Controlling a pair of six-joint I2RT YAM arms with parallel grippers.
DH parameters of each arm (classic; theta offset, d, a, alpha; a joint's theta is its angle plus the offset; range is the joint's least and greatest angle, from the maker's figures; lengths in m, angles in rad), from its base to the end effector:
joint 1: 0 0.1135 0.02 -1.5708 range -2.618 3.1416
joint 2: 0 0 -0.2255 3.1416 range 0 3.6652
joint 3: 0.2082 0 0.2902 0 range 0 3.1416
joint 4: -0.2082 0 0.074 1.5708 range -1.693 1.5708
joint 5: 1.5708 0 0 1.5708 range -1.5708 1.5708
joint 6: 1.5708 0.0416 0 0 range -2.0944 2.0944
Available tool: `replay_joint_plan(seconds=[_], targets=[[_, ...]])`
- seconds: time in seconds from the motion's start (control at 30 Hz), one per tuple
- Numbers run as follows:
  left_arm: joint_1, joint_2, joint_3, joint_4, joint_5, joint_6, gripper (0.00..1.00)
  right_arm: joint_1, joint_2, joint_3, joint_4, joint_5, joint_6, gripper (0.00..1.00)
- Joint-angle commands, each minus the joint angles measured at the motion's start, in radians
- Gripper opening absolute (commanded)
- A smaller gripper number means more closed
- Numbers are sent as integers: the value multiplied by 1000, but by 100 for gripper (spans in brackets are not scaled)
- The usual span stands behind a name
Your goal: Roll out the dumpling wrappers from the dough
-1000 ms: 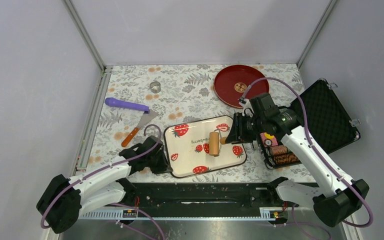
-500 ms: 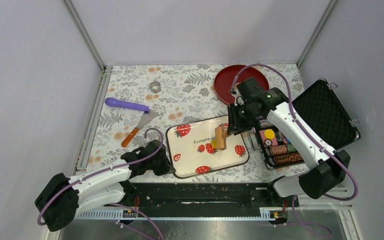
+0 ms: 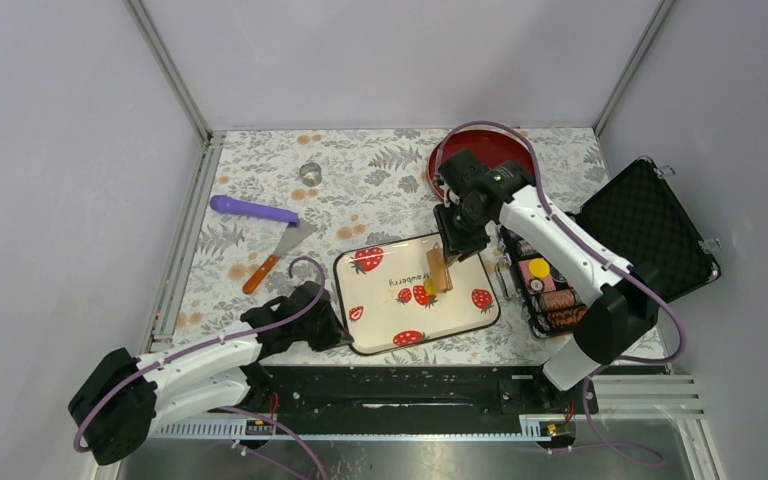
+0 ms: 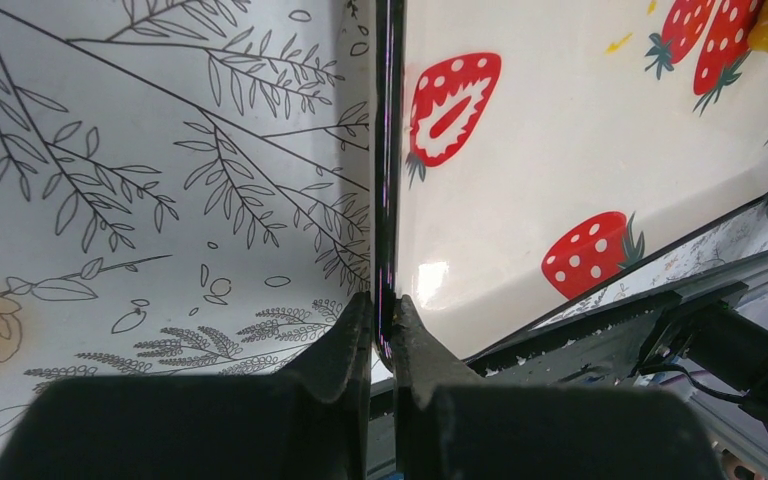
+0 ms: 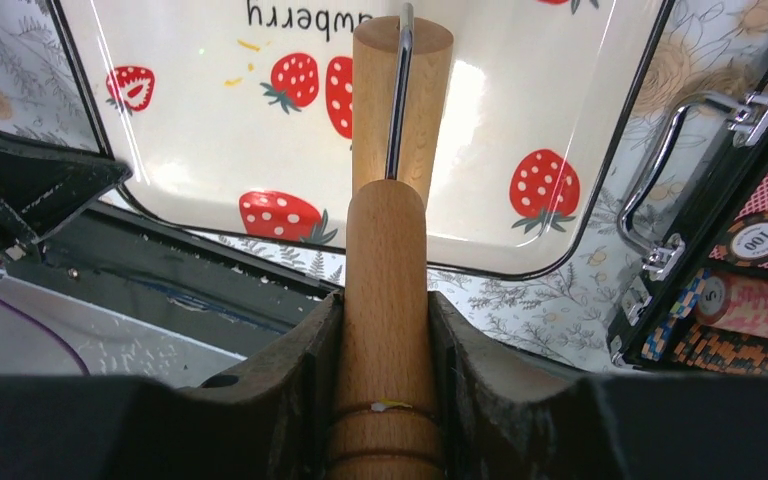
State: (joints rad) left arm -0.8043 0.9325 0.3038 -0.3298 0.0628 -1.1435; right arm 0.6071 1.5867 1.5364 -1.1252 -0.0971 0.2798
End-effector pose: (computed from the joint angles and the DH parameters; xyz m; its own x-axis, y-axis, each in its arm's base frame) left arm 0.1486 -0.1581 0.0816 -0.9123 -0.3621 -0.1914 -0.2083 0.8126 -0.5444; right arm 0.2889 0.2056 0.2781 -0.8938 -0.2861 -0.3454 -0.3659 0.9106 0.1923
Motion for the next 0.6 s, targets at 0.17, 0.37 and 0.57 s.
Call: replay_joint_plan(seconds=[0.17, 0.37, 0.57], targets=[[-4, 3, -31, -10, -58, -10, 0, 7, 54, 81, -13, 6, -32, 0], [-4, 4, -31, -8, -58, -10, 0, 12, 79, 70, -12, 1, -40, 0], [-4, 4, -32, -7, -58, -10, 0, 14, 95, 47, 2, 0, -42, 0]])
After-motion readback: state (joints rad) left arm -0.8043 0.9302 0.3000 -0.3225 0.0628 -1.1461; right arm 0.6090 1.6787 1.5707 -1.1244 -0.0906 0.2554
